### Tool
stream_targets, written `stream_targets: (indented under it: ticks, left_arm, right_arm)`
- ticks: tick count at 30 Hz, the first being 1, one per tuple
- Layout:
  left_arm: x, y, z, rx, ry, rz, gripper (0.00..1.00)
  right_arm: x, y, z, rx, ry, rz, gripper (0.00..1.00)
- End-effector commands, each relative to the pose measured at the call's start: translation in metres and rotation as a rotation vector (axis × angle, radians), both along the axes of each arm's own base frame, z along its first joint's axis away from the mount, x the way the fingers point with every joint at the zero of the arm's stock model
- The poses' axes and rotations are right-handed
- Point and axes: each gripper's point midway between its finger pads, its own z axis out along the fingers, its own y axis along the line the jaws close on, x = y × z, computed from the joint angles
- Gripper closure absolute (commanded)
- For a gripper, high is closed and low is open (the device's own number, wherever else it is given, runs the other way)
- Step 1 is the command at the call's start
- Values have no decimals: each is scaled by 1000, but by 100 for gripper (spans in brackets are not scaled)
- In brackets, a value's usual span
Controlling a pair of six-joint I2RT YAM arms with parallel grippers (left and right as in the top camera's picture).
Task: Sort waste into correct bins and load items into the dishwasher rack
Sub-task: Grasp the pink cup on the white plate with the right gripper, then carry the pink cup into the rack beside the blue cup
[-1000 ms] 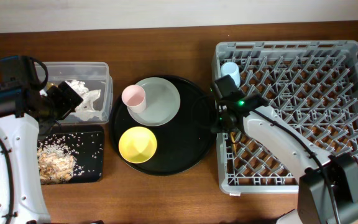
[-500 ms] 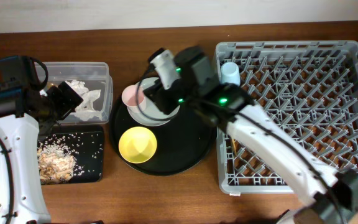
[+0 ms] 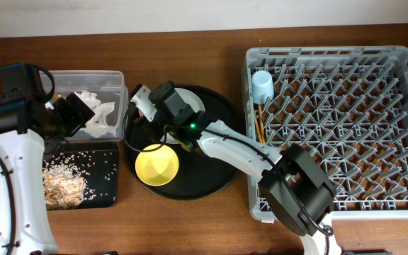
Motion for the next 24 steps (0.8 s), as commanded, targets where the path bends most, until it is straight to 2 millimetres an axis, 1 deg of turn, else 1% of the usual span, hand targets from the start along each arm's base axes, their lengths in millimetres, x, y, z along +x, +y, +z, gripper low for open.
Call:
stream_targets:
  ticks: [1,4,6,7,8,9,10,13,14,15,16,18,20,21,22,23,24]
  left_arm:
    - [-1,0,7,4,-23,0,1]
    - [-1,0,7,4,-23,0,1]
    - [-1,0,7,4,-23,0,1]
    - [-1,0,7,4,-23,0,1]
    - [-1,0,7,4,-23,0,1]
    - [-1,0,7,4,-23,0,1]
    - [-1,0,7,4,-23,0,1]
    - [-1,0,7,4,-23,0,1]
    - [-1,0,7,4,-23,0,1]
    - [-1,0,7,4,-23,0,1]
    - [-1,0,7,4,-23,0,1]
    - [-1,0,7,4,-23,0,1]
    - [-1,0,7,4,-23,0,1]
    - [-1,0,7,4,-23,0,1]
    - [-1,0,7,4,-23,0,1]
    - [-1,0,7,4,-23,0,1]
    - [-1,0,7,4,-23,0,1]
  right_arm:
    - [4,-3,-10,-67,-48,-11,57]
    - [1,-7,-32,-110,-9,-8,61]
    - [-1,-8,-42,-129,9,-6,64]
    - [-1,-10,-44,-136,11,-12,68]
    - [3,-15,-46,-161,3,-38,74]
    - [5,-20,-48,-181,-1,-57,83]
    - [5,-21,-49,-190,-1,-63,85]
    - [4,-24,-51,-202,8,-64,96]
    - [4,-24,-48,-200,6,-65,96]
    - [4,-24,-42,-192,-1,-66,96]
    - [4,-24,-30,-176,-15,-68,96]
    - [3,-25,2,-136,-46,-74,96]
    - [-1,-38,56,-78,-73,-103,96]
    - [-5,-55,84,-66,-73,-116,96]
    - [-9,-75,103,-64,-60,-129,96]
    - [-14,-96,116,-63,-31,-138,96]
    - [-18,-132,130,-45,49,-177,96]
